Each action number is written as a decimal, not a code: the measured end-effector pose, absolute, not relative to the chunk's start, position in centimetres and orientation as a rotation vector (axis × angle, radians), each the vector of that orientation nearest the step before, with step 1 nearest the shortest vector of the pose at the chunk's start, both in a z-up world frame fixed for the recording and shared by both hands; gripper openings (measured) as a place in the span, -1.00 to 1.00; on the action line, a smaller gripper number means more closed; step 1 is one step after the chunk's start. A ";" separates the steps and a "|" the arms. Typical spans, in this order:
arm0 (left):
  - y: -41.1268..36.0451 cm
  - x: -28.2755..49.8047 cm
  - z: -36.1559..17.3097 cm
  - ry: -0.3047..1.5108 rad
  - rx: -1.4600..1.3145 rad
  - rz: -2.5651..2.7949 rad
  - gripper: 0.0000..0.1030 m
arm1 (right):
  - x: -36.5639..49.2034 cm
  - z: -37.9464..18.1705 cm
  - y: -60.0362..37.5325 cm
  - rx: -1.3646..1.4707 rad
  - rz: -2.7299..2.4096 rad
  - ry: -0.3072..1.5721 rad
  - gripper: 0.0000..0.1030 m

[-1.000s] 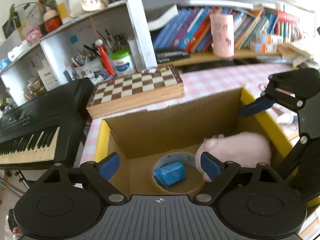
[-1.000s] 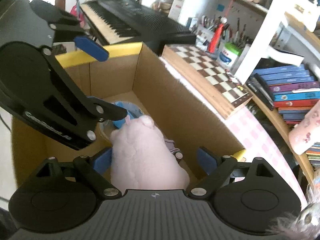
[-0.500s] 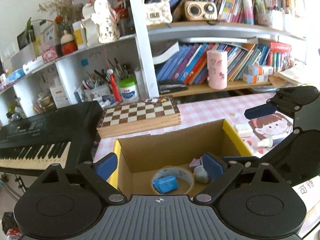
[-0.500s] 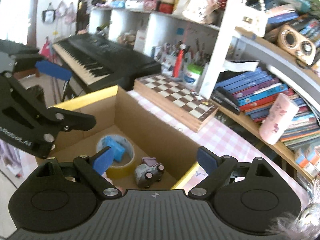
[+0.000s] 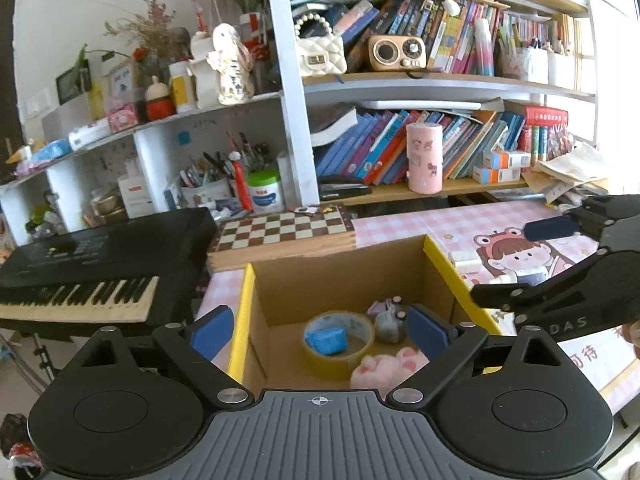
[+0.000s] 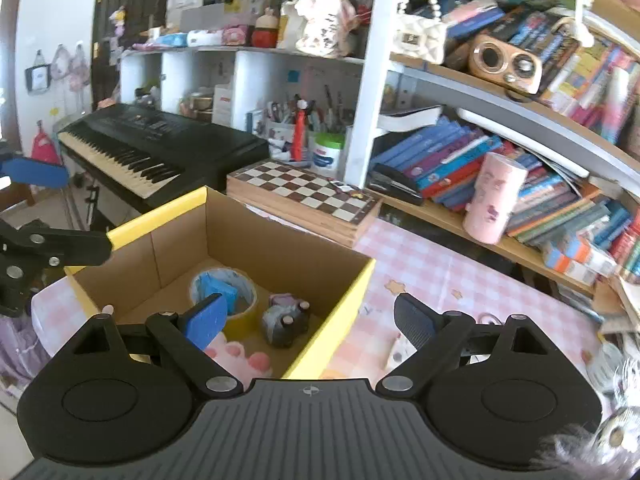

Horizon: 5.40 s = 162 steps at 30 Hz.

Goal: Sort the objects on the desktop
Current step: 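Withdraw both grippers from the box back toward the table edge, then move both grippers toward the white charger plugs and blue-and-white bottle, then grasp the blue-and-white bottle with the right gripper while the left gripper grasps the white charger plug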

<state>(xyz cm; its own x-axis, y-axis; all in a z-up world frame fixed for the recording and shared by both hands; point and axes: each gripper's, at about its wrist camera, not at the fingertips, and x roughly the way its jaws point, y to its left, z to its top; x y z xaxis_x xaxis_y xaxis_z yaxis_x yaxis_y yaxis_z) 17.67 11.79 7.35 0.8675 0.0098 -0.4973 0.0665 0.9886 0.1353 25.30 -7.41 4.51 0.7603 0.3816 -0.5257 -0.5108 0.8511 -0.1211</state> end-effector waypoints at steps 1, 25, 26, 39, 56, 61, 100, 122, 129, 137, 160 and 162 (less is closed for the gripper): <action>11.8 17.1 7.4 0.514 0.154 -0.022 0.86 | 24.7 4.5 -7.5 -0.259 0.480 0.507 0.75; 13.0 6.4 4.4 0.552 0.031 0.051 0.92 | 12.0 1.6 -8.8 -0.144 0.328 0.579 0.75; 13.0 6.1 4.2 0.557 0.029 0.054 0.92 | 11.6 1.4 -8.8 -0.138 0.322 0.584 0.75; 12.4 2.8 2.1 0.609 -0.013 0.076 0.92 | 7.5 -1.0 -8.9 -0.138 0.304 0.648 0.75; 11.3 1.1 0.4 0.671 -0.006 0.066 0.92 | 5.3 -2.4 -8.4 -0.122 0.335 0.707 0.75; 10.6 1.0 0.0 0.692 0.003 0.037 0.92 | 4.9 -2.9 -8.9 -0.117 0.321 0.728 0.77; 2.7 4.0 -0.8 0.702 0.089 -0.283 0.92 | 2.0 -2.8 -16.0 -0.072 0.019 0.753 0.82; -2.2 8.8 -1.3 0.725 0.144 -0.385 0.92 | 6.3 -3.1 -20.1 -0.040 -0.031 0.778 0.82; -4.7 10.2 -1.5 0.716 0.167 -0.431 0.92 | 8.2 -3.3 -22.4 -0.012 -0.053 0.793 0.82; -7.1 12.7 -2.1 0.740 0.148 -0.407 0.92 | 11.0 -3.7 -24.7 -0.033 -0.032 0.812 0.82; -12.7 22.9 -2.8 0.792 0.110 -0.144 0.92 | 25.7 -4.4 -30.8 -0.046 0.211 0.834 0.82; -13.1 23.7 -2.8 0.783 0.120 -0.126 0.92 | 27.2 -4.3 -31.0 -0.055 0.245 0.820 0.82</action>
<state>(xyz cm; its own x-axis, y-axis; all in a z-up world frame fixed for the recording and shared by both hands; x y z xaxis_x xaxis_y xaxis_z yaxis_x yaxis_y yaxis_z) 23.71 -13.10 -2.78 0.7019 -0.0679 -0.7090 0.1572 0.9857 0.0612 27.24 -30.99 -4.29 0.6556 0.1948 -0.7295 -0.2372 0.9704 0.0460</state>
